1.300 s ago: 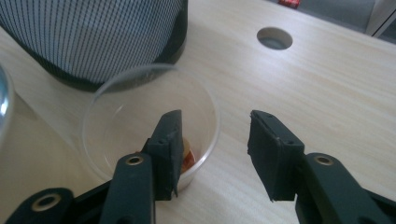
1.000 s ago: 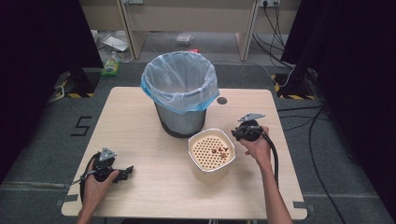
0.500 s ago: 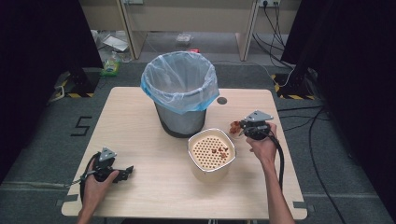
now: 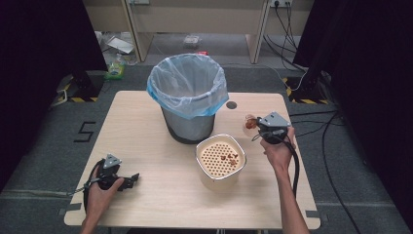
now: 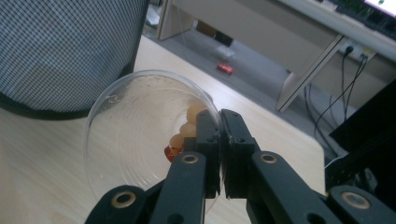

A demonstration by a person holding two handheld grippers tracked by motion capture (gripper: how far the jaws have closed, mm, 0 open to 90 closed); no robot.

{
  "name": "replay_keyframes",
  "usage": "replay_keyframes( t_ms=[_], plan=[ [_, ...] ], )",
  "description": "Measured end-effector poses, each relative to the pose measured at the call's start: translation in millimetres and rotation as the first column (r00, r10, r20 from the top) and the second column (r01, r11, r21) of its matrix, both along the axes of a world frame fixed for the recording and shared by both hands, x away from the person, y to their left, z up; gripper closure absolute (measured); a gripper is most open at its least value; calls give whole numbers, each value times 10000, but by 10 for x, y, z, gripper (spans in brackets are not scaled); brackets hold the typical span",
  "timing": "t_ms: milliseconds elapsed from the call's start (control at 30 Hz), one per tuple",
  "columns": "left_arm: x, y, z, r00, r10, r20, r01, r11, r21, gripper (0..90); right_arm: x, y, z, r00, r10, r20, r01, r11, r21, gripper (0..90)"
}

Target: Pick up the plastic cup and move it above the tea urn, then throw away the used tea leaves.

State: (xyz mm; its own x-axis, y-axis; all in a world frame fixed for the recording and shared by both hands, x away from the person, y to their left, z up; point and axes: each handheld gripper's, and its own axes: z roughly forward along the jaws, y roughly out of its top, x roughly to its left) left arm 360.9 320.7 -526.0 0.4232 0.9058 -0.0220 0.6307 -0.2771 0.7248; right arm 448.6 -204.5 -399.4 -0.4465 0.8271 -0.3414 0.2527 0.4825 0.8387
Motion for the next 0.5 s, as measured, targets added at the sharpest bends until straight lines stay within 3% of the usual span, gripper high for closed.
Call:
replay_keyframes(
  t_ms=[133,333,500],
  plan=[
    [0,0,0,10000,-6,-2,6,10000,9,0,-53,69,78,9985,119,537,-106,9996,-256,871],
    [0,1,0,10000,-7,0,7,10000,8,0,-146,180,160,9946,319,989,-284,9989,-362,871],
    [0,0,0,10000,-5,-2,5,10000,3,0,-237,315,241,9858,711,1521,-646,9968,-468,871]
  ],
)
